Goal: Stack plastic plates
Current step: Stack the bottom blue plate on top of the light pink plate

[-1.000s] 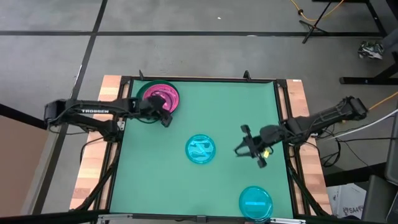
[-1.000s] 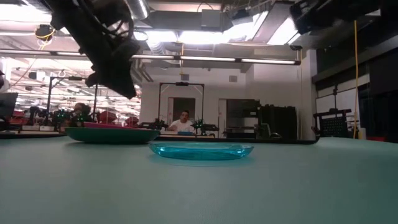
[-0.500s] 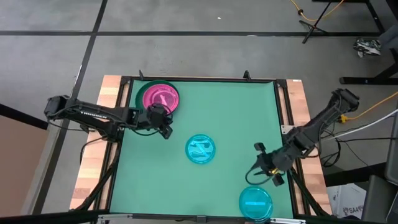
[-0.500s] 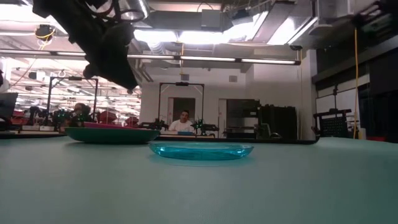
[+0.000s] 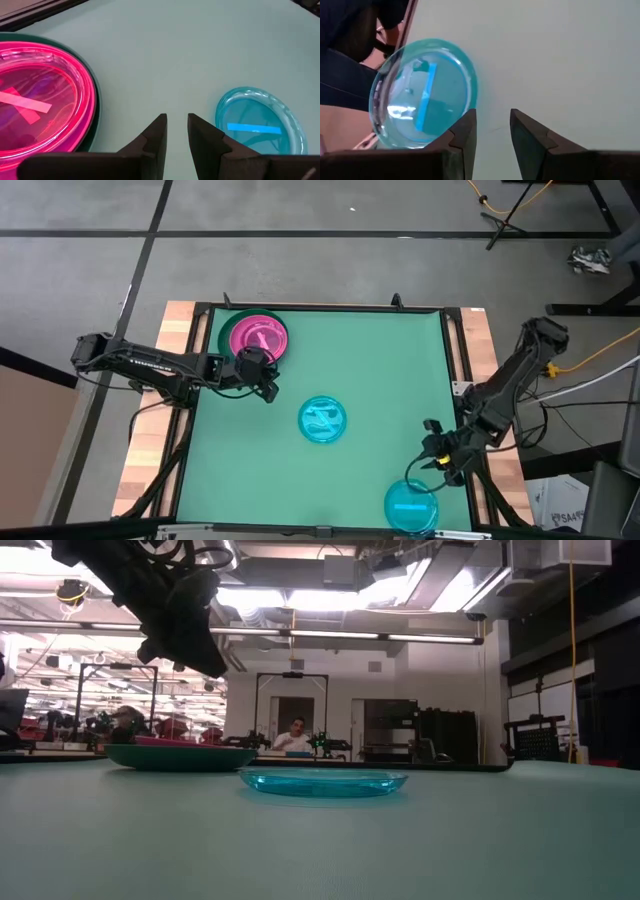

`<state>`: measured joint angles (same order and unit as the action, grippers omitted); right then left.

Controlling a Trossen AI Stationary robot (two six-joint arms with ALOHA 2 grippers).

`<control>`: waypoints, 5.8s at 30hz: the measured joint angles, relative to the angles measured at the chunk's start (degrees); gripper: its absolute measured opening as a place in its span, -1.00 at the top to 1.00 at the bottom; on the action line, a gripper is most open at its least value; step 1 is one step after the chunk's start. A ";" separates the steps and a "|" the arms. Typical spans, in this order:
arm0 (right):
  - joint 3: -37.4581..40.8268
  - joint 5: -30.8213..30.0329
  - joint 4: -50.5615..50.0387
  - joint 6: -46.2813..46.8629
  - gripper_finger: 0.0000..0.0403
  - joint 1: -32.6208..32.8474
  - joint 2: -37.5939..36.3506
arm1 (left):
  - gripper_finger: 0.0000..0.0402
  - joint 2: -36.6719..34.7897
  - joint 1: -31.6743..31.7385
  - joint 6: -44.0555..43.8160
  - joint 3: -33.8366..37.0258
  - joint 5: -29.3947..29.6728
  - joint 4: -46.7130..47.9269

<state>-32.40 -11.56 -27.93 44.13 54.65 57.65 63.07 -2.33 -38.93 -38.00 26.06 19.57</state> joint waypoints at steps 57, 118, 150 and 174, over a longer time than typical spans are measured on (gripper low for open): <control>1.70 3.62 21.30 6.65 0.45 3.09 22.80 | 0.65 0.00 0.00 0.06 -0.01 0.02 0.07; 1.75 -23.73 24.00 -7.19 1.00 -16.97 25.49 | 0.65 1.37 -0.62 0.04 -0.04 -3.58 -14.77; 1.75 -25.37 51.70 -32.90 1.00 -36.72 25.49 | 0.65 28.98 -10.67 18.28 -11.37 2.35 -46.62; 1.72 -25.35 52.13 -32.90 1.00 -36.69 25.49 | 0.65 29.24 -16.04 24.02 -14.03 15.63 -30.27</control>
<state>-30.68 -36.91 24.21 11.22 17.96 83.13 92.31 -18.37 -14.91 -52.03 41.70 -10.69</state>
